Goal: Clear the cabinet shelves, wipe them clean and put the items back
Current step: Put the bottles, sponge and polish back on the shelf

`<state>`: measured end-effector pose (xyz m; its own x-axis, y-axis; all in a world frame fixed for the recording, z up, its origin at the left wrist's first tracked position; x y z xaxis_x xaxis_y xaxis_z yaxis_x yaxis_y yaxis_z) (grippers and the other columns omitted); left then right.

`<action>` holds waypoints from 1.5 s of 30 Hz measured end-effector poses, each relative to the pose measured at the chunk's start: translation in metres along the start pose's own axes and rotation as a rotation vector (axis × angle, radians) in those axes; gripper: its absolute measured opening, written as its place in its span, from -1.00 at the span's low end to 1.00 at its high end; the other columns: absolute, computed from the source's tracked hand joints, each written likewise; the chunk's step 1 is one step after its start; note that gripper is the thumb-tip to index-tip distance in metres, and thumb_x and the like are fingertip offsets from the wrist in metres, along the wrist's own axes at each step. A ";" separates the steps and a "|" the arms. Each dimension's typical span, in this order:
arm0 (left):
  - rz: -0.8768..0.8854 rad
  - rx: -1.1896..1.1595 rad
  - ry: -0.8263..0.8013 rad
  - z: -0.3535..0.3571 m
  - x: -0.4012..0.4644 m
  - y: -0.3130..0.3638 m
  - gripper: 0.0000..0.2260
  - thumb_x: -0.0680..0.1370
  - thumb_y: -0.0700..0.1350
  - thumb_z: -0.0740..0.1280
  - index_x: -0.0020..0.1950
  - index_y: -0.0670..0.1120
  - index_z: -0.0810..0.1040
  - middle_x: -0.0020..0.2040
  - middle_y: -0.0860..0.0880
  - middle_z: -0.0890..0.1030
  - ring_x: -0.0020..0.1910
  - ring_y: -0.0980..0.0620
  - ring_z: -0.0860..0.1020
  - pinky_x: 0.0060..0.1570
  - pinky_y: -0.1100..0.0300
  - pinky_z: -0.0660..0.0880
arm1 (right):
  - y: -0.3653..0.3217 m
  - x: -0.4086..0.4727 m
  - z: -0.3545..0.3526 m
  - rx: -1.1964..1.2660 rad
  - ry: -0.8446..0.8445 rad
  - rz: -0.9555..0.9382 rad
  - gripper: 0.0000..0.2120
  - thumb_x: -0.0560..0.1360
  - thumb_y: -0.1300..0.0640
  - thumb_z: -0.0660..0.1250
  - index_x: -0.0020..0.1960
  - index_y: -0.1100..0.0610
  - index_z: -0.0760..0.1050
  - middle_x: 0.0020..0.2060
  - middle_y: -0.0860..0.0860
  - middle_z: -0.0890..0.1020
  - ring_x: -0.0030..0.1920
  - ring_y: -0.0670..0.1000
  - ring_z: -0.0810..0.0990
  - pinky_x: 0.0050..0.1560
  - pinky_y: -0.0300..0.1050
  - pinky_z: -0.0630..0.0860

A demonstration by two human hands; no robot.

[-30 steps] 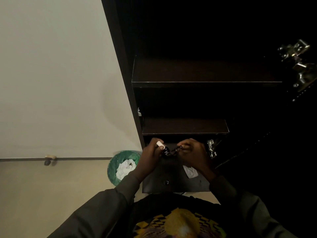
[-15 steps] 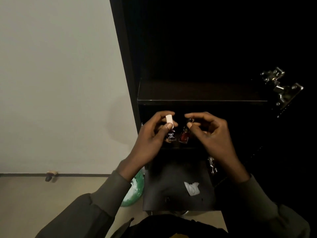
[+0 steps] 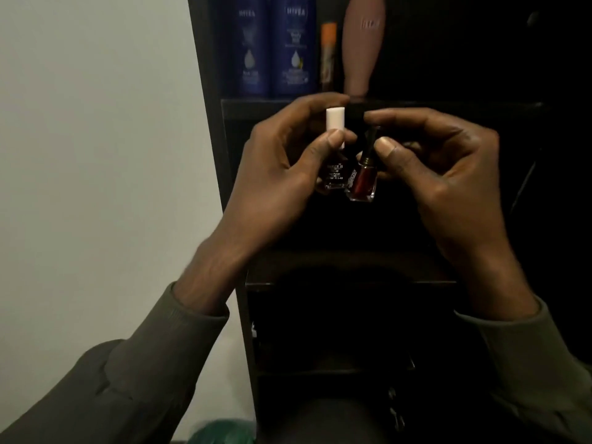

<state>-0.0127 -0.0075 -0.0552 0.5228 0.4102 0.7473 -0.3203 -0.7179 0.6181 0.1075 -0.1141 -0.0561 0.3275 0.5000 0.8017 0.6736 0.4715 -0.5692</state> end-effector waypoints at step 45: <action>0.022 0.226 0.047 0.001 0.129 0.016 -0.77 0.57 -0.13 0.36 0.23 -0.07 0.57 0.01 0.03 0.67 -0.03 0.14 0.66 -0.13 0.11 0.67 | 0.012 0.138 -0.072 -0.481 0.283 0.129 -0.59 0.41 0.07 0.51 0.23 -0.04 0.51 -0.05 -0.18 0.60 -0.04 -0.27 0.59 -0.03 -0.34 0.57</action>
<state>0.0507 0.0333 0.0511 0.4782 0.4154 0.7738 -0.1432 -0.8324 0.5354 0.2082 -0.0920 0.0610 0.5474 0.2862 0.7864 0.8203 0.0025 -0.5720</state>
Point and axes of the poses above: each hand's wrist, its own x-axis towards the middle knuckle, its own z-axis out of the palm, y = z × x, the point moved 9 cm from there along x, towards the middle knuckle
